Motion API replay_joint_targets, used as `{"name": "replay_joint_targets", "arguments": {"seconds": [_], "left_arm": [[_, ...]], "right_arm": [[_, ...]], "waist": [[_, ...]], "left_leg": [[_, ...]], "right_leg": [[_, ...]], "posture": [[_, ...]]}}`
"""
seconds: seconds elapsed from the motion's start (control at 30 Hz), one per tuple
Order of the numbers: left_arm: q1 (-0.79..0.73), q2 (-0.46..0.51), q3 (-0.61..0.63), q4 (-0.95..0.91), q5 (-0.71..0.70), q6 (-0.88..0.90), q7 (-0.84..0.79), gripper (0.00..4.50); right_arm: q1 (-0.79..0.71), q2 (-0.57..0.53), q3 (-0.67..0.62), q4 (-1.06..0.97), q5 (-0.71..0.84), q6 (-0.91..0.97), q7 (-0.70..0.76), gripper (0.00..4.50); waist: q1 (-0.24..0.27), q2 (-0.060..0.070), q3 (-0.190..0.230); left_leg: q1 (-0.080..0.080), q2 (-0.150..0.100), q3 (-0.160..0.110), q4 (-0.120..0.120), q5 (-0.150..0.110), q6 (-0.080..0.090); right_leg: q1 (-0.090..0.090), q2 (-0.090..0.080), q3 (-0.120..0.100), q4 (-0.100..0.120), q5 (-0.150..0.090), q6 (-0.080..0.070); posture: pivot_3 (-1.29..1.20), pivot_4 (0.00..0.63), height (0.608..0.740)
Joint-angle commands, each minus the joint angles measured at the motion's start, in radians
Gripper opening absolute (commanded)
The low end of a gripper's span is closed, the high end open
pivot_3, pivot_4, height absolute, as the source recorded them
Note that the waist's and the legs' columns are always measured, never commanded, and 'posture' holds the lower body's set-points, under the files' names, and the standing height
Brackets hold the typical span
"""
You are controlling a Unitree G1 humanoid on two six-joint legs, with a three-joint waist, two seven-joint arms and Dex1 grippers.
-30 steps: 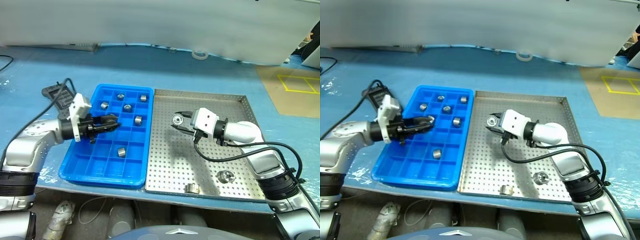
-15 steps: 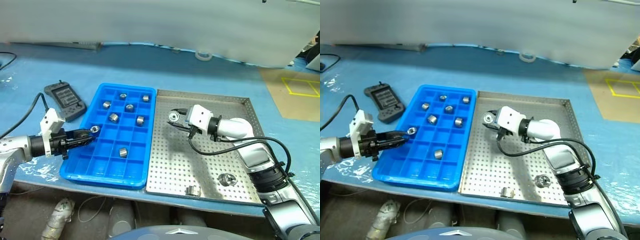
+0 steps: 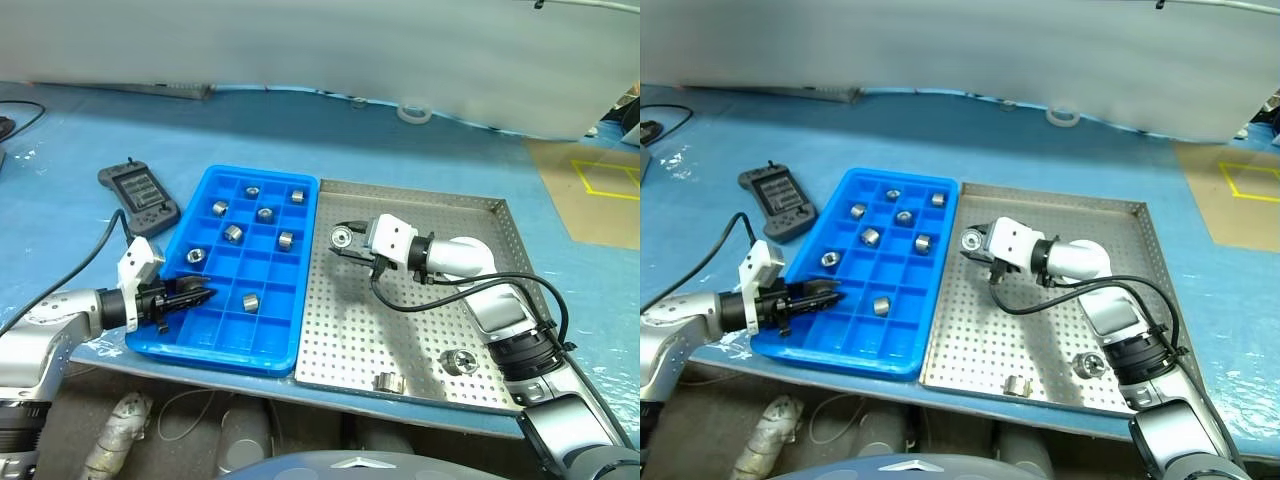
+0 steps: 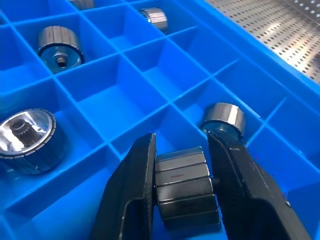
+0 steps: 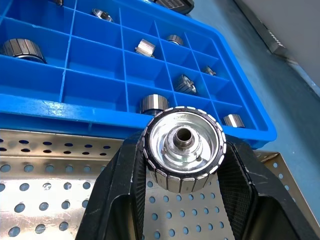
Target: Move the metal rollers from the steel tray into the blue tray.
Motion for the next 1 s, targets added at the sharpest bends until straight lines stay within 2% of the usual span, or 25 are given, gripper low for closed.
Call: {"name": "replay_joint_targets", "arguments": {"seconds": [0.03,0.43,0.8,0.87,1.0], "left_arm": [[-0.022,-0.013,-0.012,-0.006,0.015,-0.023,0.014,1.27],[-0.075,-0.058,-0.068,0.057,0.057,-0.051,0.03,1.27],[-0.062,-0.065,-0.122,0.062,0.079,-0.071,-0.003,1.27],[-0.065,-0.066,-0.129,0.076,0.083,-0.085,-0.016,1.99],[-0.073,-0.07,-0.14,0.101,0.098,-0.093,-0.012,3.11]], "right_arm": [[-0.019,-0.003,-0.019,-0.004,0.006,-0.032,0.0,1.63],[-0.016,-0.012,-0.029,-0.002,-0.003,-0.04,-0.007,1.63],[-0.009,-0.022,-0.032,-0.02,-0.002,-0.028,-0.009,1.63],[-0.01,-0.022,-0.032,-0.019,-0.003,-0.027,-0.01,1.63],[-0.011,-0.022,-0.033,-0.021,-0.002,-0.023,-0.011,1.63]], "waist": [[-0.001,0.0,0.0],[0.0,-0.001,-0.001],[0.0,0.001,0.0],[0.0,0.001,0.0],[0.001,0.004,-0.001]], "left_leg": [[0.0,0.0,0.0,0.0,0.0,0.0],[0.0,0.0,0.0,0.001,0.0,0.0],[0.006,0.0,0.0,0.001,0.0,0.001],[0.006,0.0,0.0,0.001,0.0,0.001],[0.007,0.0,0.0,0.001,0.0,0.001]], "right_leg": [[0.0,0.0,0.0,0.0,0.0,0.0],[0.001,0.0,0.0,0.0,0.0,0.0],[0.006,0.0,0.0,0.0,0.0,0.0],[0.006,0.0,0.0,0.0,0.0,0.0],[0.007,0.0,0.0,0.0,0.0,0.0]], "posture": [[0.09,0.15,0.74],[0.07,0.15,0.74],[0.07,0.15,0.74],[0.05,0.15,0.74],[0.05,0.15,0.74]]}}
